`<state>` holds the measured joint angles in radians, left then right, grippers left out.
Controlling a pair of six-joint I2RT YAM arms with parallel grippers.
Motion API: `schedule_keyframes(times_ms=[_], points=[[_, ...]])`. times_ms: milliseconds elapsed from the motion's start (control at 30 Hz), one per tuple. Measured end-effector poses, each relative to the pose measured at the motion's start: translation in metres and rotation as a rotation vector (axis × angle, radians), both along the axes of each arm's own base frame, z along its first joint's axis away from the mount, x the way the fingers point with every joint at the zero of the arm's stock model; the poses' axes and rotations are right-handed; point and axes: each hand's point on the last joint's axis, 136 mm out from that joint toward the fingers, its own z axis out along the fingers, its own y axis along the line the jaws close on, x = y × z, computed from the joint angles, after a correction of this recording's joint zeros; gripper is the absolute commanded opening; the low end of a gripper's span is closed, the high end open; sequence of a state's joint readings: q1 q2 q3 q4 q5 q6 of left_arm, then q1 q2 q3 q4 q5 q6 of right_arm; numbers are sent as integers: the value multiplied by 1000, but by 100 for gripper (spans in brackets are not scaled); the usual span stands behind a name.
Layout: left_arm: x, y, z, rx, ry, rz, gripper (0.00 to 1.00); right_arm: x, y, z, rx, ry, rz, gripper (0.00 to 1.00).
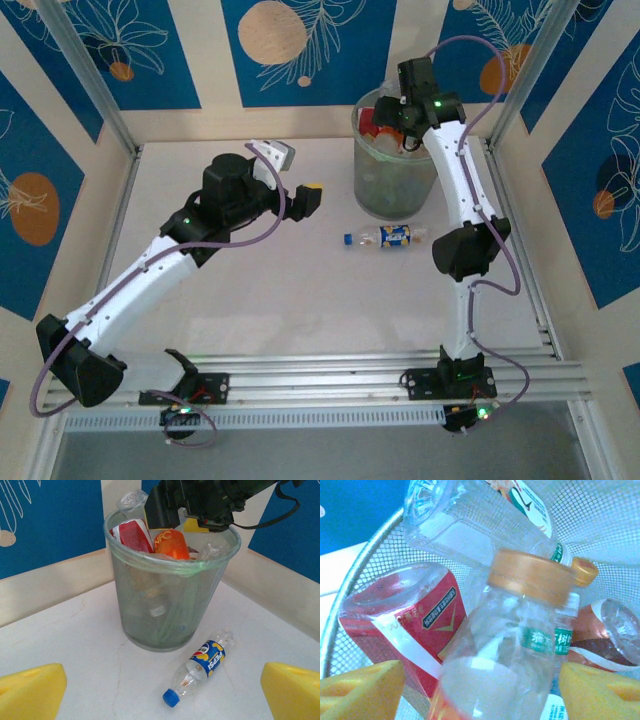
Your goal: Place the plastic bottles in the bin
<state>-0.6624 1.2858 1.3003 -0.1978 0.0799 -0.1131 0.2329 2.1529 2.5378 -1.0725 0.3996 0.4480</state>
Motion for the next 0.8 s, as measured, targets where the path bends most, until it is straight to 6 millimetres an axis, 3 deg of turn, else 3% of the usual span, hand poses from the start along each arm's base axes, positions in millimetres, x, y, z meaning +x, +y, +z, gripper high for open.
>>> schedule_keyframes(times_ms=[167,500,600,800], points=[[1,0,-1,1,2,0,100,-1,-2,19,2,-43,-1,87],[2,-1,-6,8,10,3,100,-18,5,30,-17,-46,38,86],[2,0,-10,14,15,8,100,-39,15,43,-30,-56,75,87],[7,6,-28,32,48,57,100,-112,38,60,-59,-81,186,93]])
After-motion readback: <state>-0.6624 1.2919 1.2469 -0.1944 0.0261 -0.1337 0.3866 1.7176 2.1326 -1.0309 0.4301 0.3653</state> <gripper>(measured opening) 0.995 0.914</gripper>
